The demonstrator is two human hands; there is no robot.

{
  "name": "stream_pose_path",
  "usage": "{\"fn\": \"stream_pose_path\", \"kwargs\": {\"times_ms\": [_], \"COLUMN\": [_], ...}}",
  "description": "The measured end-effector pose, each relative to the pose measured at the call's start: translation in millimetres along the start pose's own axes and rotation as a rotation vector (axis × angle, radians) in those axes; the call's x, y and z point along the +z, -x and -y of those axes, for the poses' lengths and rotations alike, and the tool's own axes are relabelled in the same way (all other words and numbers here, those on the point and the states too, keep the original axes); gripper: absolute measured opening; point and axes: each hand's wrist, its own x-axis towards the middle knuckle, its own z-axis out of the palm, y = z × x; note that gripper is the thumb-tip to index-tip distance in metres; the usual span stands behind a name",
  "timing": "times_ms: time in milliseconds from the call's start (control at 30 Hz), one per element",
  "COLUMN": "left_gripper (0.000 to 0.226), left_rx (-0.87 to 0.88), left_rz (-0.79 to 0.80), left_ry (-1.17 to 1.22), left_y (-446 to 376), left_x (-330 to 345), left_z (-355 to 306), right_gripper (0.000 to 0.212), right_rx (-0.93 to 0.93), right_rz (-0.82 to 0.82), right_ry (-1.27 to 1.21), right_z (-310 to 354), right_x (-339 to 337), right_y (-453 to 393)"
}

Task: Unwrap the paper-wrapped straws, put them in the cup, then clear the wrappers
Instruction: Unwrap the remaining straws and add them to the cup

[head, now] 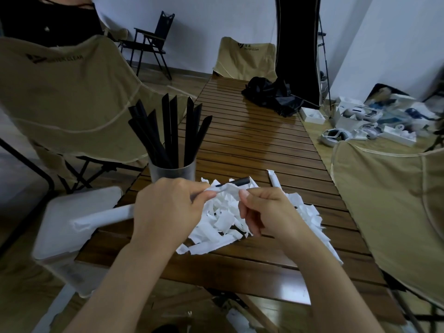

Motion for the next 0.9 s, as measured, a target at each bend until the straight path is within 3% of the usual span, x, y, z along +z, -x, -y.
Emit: {"fn": "stream_pose_path", "kwargs": {"times_ms": [333,433,533,600,633,700,767,900], "left_gripper": [0.018,0.016,0.015,0.018,0.018,0.015,0.017,0.029], "left_rx": [0.189,0.228,0.159,0.043,0.008,-0.02,-0.033,-0.06], "left_rz": [-0.008,-0.007,0.033,0.051,0.044,0.049,0.135,0.295], "left_ry": [0.072,0.049,-0.028,-0.076,-0.086,-0.096,-0.105,-0.092], "left_y": [-4.4,-4.8,-4.8,-4.9,-4.6,-4.1,-2.3,-0.3], "left_x": [3.1,5.2,3.9,-1.1,-3.1,-5.6,-5.1,2.9], "left_z": [-3.9,-3.4,13.5,26.9,31.0,30.5,23.3,15.1], "right_gripper": [0.038,0.041,0.043,0.043,0.041,0.037,0.041,0.043], "right_rx": [0.399,0.412,0.344,0.293,0.274,0.251,0.213,0.177], "right_rz": [0.07,0.09,-0.033,-0.135,-0.23,-0.377,-0.35,-0.167], "right_ry": [-1.015,-1.229,-1.322,-1.101,-0.809,0.007,0.556,0.696], "right_z": [7.3,7.0,8.9,9.0,5.1,-14.4,-30.2,-40.3], "right_x": [-9.0,-10.9,-31.0,-46.2,-49.2,-45.2,-30.7,-12.9], "right_y": [0.7,3.5,8.3,8.6,6.9,-0.3,-7.7,-20.2]}}
